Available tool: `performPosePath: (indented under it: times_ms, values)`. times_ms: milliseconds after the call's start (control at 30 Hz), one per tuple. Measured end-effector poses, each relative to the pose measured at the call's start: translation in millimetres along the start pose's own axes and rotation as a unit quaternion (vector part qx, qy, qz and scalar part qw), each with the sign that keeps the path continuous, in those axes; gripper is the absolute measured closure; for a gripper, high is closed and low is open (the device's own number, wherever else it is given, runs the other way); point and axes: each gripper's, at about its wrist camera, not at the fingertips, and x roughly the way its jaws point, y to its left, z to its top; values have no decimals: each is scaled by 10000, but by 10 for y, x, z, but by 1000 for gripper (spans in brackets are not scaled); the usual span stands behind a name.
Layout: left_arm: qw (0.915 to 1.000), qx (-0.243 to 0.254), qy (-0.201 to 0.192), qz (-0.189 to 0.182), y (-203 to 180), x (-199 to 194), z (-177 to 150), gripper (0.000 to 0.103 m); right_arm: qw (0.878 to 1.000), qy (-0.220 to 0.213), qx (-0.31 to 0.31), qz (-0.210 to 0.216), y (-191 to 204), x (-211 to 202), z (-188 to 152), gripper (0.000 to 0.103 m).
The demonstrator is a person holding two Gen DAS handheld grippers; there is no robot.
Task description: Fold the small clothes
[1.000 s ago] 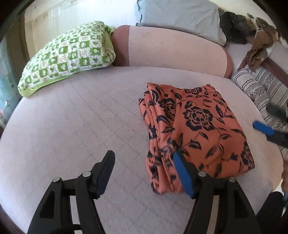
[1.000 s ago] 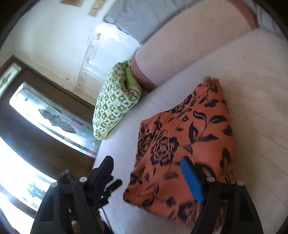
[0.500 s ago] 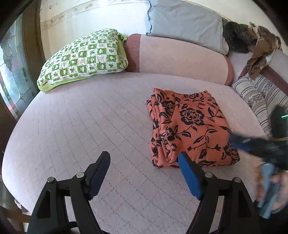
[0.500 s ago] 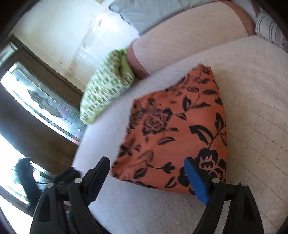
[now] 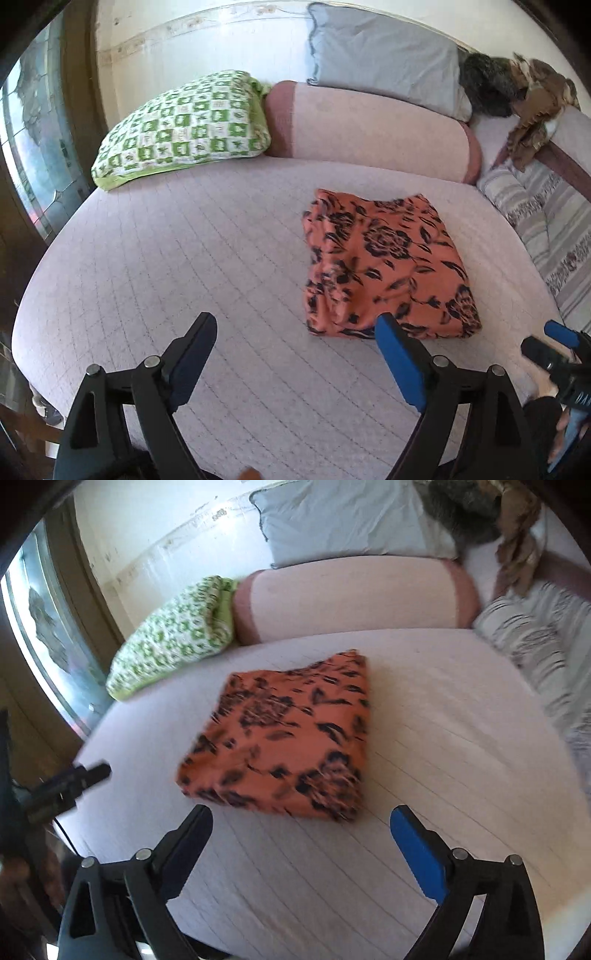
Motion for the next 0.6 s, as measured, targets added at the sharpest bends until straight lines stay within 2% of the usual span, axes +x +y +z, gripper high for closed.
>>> performPosePath:
  times_ms: [100, 167, 233, 367, 500, 600]
  values:
    - [9999, 99, 2, -98, -152, -49, 27, 14, 9993, 110, -170, -299, -3, -96, -74, 3]
    - [9999, 133, 10, -47, -214, -75, 58, 7, 9988, 91, -309, -364, 48, -129, -64, 3]
    - [9998, 195, -23, 45, -281, -105, 90, 6, 9974, 38, -481, -529, 127, -113, -22, 3]
    - [9997, 207, -60, -87, -319, -136, 136, 5, 9965, 36, -607, -568, 206, -100, 47, 3]
    - [9996, 253, -115, -12, -350, -142, 182, 5, 9959, 100, -639, -627, 245, -57, 88, 3]
    - [9996, 259, -69, -62, -365, -114, 214, 2, 9956, 99, -683, -630, 285, -38, 112, 3]
